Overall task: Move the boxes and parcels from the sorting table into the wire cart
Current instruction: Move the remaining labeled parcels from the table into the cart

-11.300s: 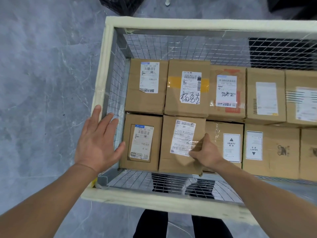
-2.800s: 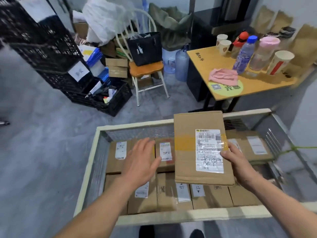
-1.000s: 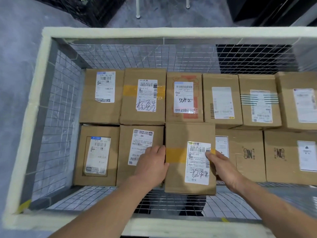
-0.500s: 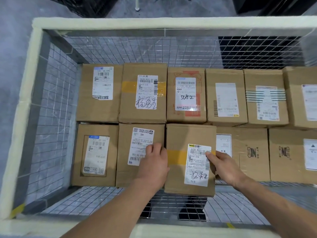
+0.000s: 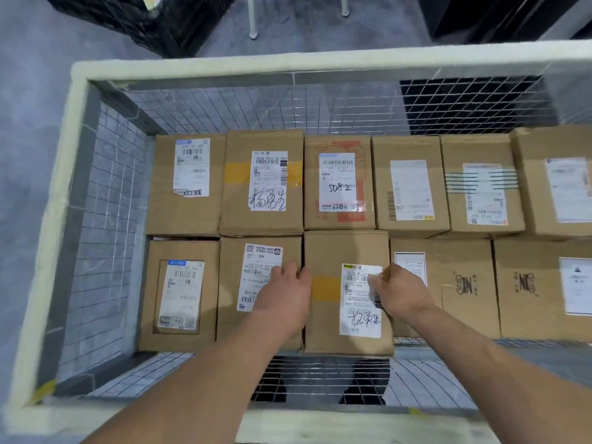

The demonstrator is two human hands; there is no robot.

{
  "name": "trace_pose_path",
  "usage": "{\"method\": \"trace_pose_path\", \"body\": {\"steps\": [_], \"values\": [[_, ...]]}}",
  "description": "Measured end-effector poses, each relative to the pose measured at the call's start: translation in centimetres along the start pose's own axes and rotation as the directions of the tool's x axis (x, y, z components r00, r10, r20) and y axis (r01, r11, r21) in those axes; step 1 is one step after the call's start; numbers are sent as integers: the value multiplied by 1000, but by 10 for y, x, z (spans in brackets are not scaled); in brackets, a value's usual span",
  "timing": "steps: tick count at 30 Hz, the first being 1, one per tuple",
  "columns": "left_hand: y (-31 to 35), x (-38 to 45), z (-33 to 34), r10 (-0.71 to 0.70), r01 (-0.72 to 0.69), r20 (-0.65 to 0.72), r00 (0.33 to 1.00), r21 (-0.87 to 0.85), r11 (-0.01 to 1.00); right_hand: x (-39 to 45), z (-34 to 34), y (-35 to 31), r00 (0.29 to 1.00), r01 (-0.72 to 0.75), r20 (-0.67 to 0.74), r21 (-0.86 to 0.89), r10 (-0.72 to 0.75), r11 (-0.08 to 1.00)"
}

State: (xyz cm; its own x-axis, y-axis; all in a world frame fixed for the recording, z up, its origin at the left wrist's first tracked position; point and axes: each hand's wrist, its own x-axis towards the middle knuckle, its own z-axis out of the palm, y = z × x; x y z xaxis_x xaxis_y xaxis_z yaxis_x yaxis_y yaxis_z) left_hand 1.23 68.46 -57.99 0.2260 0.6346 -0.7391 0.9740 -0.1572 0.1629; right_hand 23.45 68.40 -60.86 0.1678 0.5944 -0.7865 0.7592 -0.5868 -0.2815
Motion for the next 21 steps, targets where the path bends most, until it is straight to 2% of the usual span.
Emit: {"method": "trace_pose_path", "body": {"steps": [3, 7, 10, 15, 18, 21], "values": [[5, -18, -31, -11, 9, 33, 999, 60, 998, -25, -17, -15, 994, 102, -33, -38, -103, 994], [19, -55, -74, 9, -2, -42, 999, 174, 985, -75, -44, -28, 952, 275, -88, -178, -294, 945], [38, -88, -106, 58, -28, -111, 992, 254, 967, -122, -77, -32, 941, 283, -132, -203, -313, 937], [91, -145, -174, 215, -147, -260, 941, 257, 955, -206, -149, -29, 901, 271, -274, -248, -336, 930], [131, -176, -216, 334, -250, -322, 886, 276, 928, -252, -194, -20, 870, 215, -386, -264, -307, 940], [173, -203, -253, 489, -363, -372, 789, 359, 860, -301, -232, -2, 831, 129, -510, -215, -224, 968]]}}
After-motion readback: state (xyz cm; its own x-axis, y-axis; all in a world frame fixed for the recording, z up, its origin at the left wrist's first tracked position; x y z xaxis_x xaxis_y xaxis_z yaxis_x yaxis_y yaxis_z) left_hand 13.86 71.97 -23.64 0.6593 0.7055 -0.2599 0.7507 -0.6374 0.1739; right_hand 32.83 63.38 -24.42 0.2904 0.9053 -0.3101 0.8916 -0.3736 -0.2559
